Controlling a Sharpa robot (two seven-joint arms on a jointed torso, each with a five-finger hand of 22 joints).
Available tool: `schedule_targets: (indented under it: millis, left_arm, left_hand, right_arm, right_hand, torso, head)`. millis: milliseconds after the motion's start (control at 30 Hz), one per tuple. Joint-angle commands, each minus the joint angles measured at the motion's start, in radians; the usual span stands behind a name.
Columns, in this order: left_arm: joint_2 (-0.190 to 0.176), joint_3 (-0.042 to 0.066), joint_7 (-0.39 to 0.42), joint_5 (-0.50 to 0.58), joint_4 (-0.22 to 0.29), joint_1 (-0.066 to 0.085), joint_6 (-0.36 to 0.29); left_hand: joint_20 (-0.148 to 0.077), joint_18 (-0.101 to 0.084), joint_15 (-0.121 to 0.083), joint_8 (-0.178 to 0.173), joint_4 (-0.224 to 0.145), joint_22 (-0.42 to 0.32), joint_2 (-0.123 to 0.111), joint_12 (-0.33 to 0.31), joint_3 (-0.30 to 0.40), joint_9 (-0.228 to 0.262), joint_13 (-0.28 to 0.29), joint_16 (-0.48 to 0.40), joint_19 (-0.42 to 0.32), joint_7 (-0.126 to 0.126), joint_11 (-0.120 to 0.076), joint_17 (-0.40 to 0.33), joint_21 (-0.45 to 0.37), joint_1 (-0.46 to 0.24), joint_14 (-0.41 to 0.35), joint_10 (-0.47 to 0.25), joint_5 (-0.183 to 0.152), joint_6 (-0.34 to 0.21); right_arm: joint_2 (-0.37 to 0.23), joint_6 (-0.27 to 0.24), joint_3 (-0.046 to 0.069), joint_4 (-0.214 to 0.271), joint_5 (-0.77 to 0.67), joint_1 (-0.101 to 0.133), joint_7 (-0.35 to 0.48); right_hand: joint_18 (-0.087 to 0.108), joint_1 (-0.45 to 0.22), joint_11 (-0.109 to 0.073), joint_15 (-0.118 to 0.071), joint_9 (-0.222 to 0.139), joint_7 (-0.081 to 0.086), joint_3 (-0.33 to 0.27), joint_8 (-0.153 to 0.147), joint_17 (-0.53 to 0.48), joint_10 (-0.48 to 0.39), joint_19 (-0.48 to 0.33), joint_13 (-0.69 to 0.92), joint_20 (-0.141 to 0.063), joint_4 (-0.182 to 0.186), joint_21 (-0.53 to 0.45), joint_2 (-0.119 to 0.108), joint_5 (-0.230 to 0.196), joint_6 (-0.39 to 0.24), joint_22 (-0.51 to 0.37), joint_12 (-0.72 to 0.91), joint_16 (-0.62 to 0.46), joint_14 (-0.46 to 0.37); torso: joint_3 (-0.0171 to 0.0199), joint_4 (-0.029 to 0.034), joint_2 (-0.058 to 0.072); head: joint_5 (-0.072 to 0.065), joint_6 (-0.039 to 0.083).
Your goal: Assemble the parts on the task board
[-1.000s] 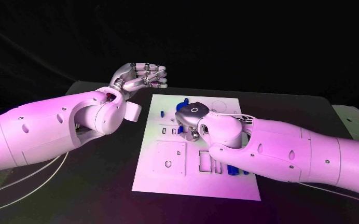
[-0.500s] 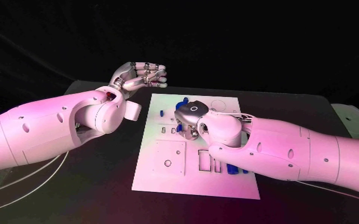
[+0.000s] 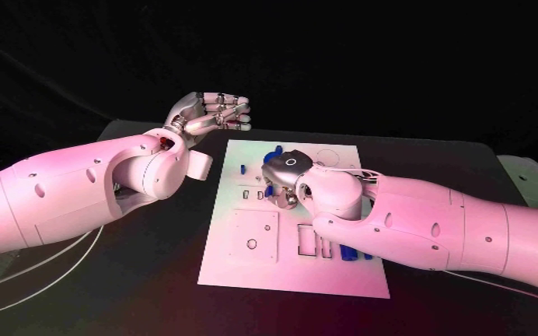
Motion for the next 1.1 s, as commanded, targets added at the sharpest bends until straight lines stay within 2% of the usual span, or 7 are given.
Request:
schedule_targets:
  millis: [33, 1100]
  left_arm:
    - [0.001, 0.001, 0.005, -0.004, 0.002, 0.001, 0.016]
    - [-0.001, 0.001, 0.004, -0.004, 0.002, 0.001, 0.016]
  left_hand:
    - [0.003, 0.005, 0.003, -0.004, 0.0, -0.001, -0.003, -0.006, 0.008, -0.001, -0.001, -0.006, 0.003, -0.001, 0.0, 0.001, -0.001, -0.008, -0.001, -0.008, -0.006, -0.007]
    - [0.003, 0.005, 0.003, -0.004, 0.0, -0.001, -0.003, -0.006, 0.008, -0.001, -0.001, -0.006, 0.003, -0.001, 0.0, 0.001, -0.001, -0.008, -0.001, -0.008, -0.006, -0.007]
  right_arm:
    - [0.002, 0.005, -0.001, -0.001, -0.016, -0.001, -0.001]
    - [0.003, 0.01, -0.003, -0.004, -0.016, -0.001, -0.003]
  right_hand:
    - [-0.014, -0.009, 0.003, 0.001, 0.0, -0.001, 0.001, -0.006, 0.251, 0.041, 0.106, 0.201, -0.004, 0.005, 0.005, 0.0, 0.006, -0.009, 0.263, -0.005, -0.002, 0.103]
    - [-0.014, -0.015, 0.005, 0.003, -0.002, 0.001, -0.001, -0.008, 0.247, 0.039, 0.106, 0.198, -0.003, 0.007, 0.005, -0.006, 0.009, -0.012, 0.263, -0.008, -0.003, 0.102]
  torso:
    - [0.0003, 0.0001, 0.0]
    - [0.0003, 0.0001, 0.0]
  head:
    - [0.0, -0.001]
    - [0.001, -0.006]
